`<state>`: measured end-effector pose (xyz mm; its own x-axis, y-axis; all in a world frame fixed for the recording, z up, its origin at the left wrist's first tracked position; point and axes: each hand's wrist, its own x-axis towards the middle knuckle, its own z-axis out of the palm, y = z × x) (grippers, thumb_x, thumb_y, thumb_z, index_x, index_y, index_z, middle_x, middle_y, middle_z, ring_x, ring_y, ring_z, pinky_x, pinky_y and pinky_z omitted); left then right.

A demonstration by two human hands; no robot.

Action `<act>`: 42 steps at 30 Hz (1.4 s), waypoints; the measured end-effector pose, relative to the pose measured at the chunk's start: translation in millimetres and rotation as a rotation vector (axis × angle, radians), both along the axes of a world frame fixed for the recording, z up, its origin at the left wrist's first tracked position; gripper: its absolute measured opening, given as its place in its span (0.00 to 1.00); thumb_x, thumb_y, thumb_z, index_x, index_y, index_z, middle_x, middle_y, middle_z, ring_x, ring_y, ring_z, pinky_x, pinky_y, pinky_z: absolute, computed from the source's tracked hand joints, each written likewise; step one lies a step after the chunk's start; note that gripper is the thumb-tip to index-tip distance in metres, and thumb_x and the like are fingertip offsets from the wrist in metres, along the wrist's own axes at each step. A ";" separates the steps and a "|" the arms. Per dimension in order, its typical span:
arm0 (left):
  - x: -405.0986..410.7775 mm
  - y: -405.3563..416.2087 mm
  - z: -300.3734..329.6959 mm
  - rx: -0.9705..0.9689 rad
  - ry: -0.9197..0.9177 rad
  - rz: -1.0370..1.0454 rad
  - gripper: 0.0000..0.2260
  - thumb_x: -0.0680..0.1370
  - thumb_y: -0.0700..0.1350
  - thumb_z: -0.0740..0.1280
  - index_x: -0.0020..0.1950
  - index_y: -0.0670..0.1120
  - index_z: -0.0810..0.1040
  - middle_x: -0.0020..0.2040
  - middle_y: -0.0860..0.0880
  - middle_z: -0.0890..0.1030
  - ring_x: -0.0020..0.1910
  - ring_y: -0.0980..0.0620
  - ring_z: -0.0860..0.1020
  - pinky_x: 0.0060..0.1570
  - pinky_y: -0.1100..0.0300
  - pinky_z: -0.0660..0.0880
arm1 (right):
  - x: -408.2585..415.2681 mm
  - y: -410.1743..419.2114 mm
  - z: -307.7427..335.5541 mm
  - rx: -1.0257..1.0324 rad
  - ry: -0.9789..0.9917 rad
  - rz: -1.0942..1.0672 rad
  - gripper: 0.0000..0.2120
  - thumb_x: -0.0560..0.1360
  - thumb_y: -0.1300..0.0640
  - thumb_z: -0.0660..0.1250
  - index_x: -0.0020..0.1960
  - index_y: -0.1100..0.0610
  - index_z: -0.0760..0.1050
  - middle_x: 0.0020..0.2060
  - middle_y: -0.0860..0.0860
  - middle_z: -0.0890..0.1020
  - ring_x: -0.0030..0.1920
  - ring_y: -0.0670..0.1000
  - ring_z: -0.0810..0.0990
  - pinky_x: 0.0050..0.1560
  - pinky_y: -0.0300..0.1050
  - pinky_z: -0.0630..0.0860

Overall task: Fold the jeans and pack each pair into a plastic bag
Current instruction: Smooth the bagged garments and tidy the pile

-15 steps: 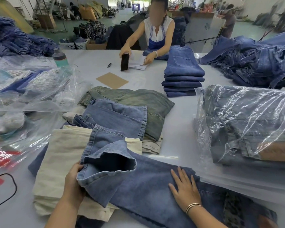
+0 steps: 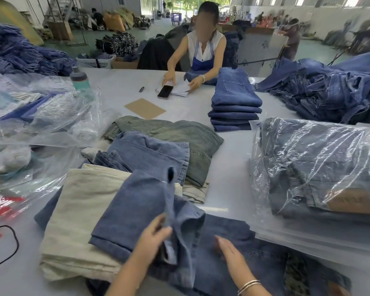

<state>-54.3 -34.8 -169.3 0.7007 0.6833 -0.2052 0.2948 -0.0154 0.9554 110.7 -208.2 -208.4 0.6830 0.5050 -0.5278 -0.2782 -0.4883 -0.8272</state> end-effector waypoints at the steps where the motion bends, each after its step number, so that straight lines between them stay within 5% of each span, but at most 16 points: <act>1: 3.6 -16.6 -11.2 0.197 0.019 -0.060 0.14 0.75 0.36 0.70 0.60 0.42 0.78 0.52 0.49 0.81 0.50 0.54 0.80 0.48 0.72 0.73 | -6.4 3.7 3.2 0.069 0.238 -0.086 0.09 0.80 0.48 0.57 0.55 0.47 0.74 0.49 0.55 0.82 0.45 0.53 0.80 0.42 0.44 0.74; 4: 13.6 -46.1 -36.6 0.782 0.230 -0.242 0.23 0.58 0.54 0.80 0.52 0.54 0.84 0.41 0.58 0.81 0.40 0.56 0.81 0.40 0.68 0.75 | -18.2 0.1 -3.1 0.148 0.547 -0.177 0.14 0.80 0.43 0.54 0.57 0.51 0.70 0.48 0.59 0.81 0.45 0.58 0.80 0.42 0.47 0.74; 6: 22.4 -54.8 -37.8 0.855 0.391 -0.195 0.22 0.58 0.56 0.77 0.51 0.56 0.83 0.42 0.58 0.80 0.42 0.55 0.80 0.44 0.60 0.75 | -21.7 -2.1 -8.6 0.133 0.510 -0.224 0.11 0.81 0.49 0.57 0.58 0.53 0.70 0.46 0.60 0.82 0.45 0.59 0.81 0.43 0.47 0.75; 9: 24.5 -58.4 -33.6 0.830 0.447 -0.217 0.21 0.62 0.54 0.75 0.55 0.57 0.82 0.44 0.58 0.80 0.45 0.54 0.79 0.48 0.57 0.74 | -20.5 2.9 -11.9 0.051 0.477 -0.210 0.09 0.79 0.51 0.60 0.55 0.54 0.73 0.44 0.58 0.83 0.41 0.57 0.82 0.40 0.45 0.75; 12: 25.4 -55.9 -34.9 0.818 0.532 -0.135 0.21 0.77 0.53 0.58 0.70 0.62 0.67 0.58 0.59 0.75 0.60 0.56 0.71 0.60 0.60 0.61 | -18.9 4.8 -17.6 0.019 0.451 -0.174 0.09 0.78 0.52 0.62 0.54 0.56 0.75 0.42 0.57 0.84 0.39 0.56 0.83 0.38 0.43 0.76; 18: 19.6 -70.9 -43.3 0.754 0.634 -0.163 0.25 0.75 0.54 0.57 0.73 0.65 0.61 0.63 0.57 0.77 0.63 0.58 0.73 0.60 0.64 0.63 | -27.9 17.3 -11.3 -0.025 0.383 -0.034 0.07 0.81 0.55 0.58 0.54 0.55 0.73 0.41 0.54 0.83 0.35 0.50 0.81 0.35 0.39 0.74; 20: 14.2 -83.1 -47.4 0.775 0.643 -0.167 0.29 0.72 0.56 0.60 0.74 0.65 0.59 0.58 0.56 0.80 0.57 0.58 0.77 0.54 0.66 0.69 | -33.2 24.3 -9.0 -0.011 0.368 0.007 0.05 0.81 0.58 0.57 0.55 0.53 0.70 0.40 0.54 0.81 0.33 0.50 0.79 0.34 0.40 0.73; 23: 2.7 -98.6 -39.1 0.702 0.496 -0.203 0.29 0.58 0.58 0.59 0.54 0.54 0.84 0.30 0.53 0.77 0.25 0.58 0.76 0.27 0.71 0.71 | -37.3 31.1 -10.4 -0.025 0.316 0.039 0.07 0.80 0.61 0.59 0.57 0.57 0.71 0.37 0.55 0.81 0.23 0.47 0.72 0.23 0.35 0.65; 28: -6.5 -96.1 -39.0 0.767 0.325 -0.060 0.23 0.57 0.52 0.63 0.46 0.47 0.86 0.36 0.55 0.75 0.21 0.59 0.74 0.21 0.70 0.69 | -44.1 38.9 -5.7 -0.051 0.289 0.108 0.09 0.80 0.64 0.57 0.46 0.62 0.75 0.28 0.54 0.75 0.15 0.45 0.64 0.17 0.32 0.57; 32: -9.5 -89.0 -38.0 0.654 0.233 0.005 0.21 0.53 0.42 0.71 0.46 0.46 0.86 0.45 0.54 0.71 0.24 0.58 0.77 0.23 0.68 0.72 | -50.2 41.3 -1.3 -0.088 0.208 0.190 0.13 0.80 0.62 0.56 0.38 0.58 0.72 0.25 0.51 0.71 0.17 0.46 0.65 0.18 0.34 0.58; 36: -3.7 -93.1 -34.9 0.608 0.178 0.066 0.22 0.58 0.33 0.79 0.51 0.47 0.86 0.38 0.55 0.79 0.33 0.56 0.78 0.30 0.63 0.75 | -41.2 44.2 4.5 -0.010 0.032 0.142 0.12 0.78 0.65 0.59 0.38 0.56 0.74 0.27 0.49 0.73 0.27 0.46 0.68 0.26 0.35 0.65; 42: 11.4 -100.5 -12.0 0.563 0.114 0.092 0.13 0.76 0.39 0.68 0.60 0.46 0.81 0.46 0.53 0.75 0.44 0.58 0.74 0.47 0.65 0.72 | -25.2 33.8 12.4 0.117 -0.154 -0.065 0.10 0.79 0.62 0.61 0.41 0.58 0.77 0.36 0.53 0.79 0.38 0.48 0.73 0.43 0.43 0.72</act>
